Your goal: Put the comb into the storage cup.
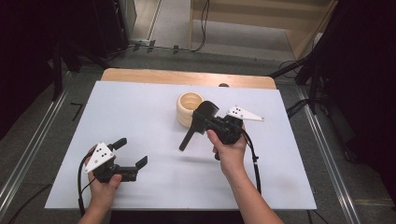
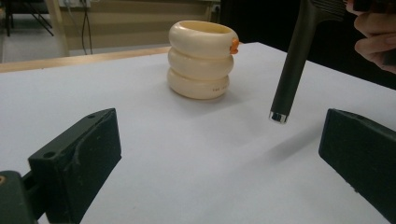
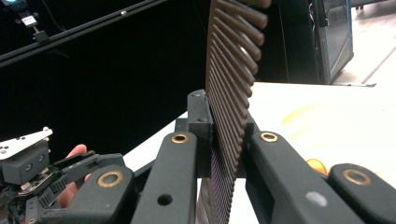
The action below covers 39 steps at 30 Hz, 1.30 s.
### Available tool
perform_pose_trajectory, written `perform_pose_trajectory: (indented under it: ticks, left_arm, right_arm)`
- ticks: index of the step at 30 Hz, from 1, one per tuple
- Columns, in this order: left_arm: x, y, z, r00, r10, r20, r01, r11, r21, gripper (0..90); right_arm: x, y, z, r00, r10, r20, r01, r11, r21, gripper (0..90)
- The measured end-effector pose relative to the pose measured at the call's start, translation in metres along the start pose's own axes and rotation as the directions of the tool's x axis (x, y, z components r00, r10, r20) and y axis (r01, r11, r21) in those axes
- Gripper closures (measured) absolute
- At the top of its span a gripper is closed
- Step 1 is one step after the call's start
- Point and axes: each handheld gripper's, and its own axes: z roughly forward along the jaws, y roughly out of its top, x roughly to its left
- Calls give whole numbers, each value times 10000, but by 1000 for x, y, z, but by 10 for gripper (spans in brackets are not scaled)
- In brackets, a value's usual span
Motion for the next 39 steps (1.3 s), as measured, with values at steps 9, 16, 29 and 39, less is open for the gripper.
perform_pose_trajectory:
  ticks: [9,16,29,39]
  left_arm:
    - [11,-4,-16,9996,-69,-291,65,9999,-131,0]
    - [16,-7,-23,9988,10,-494,-11,10000,-24,0]
    - [26,-15,-38,9963,14,-855,-7,10000,86,0]
    - [35,-19,-49,9942,-73,-1074,83,9999,91,0]
  right_arm:
    - [-1,6,0,9999,-132,108,133,9999,-84,825]
    - [-2,12,1,9995,-296,147,298,9995,-134,825]
    - [-10,22,-2,9987,-289,414,305,9988,-371,825]
    - [-13,32,-4,9966,-570,597,602,9967,-537,825]
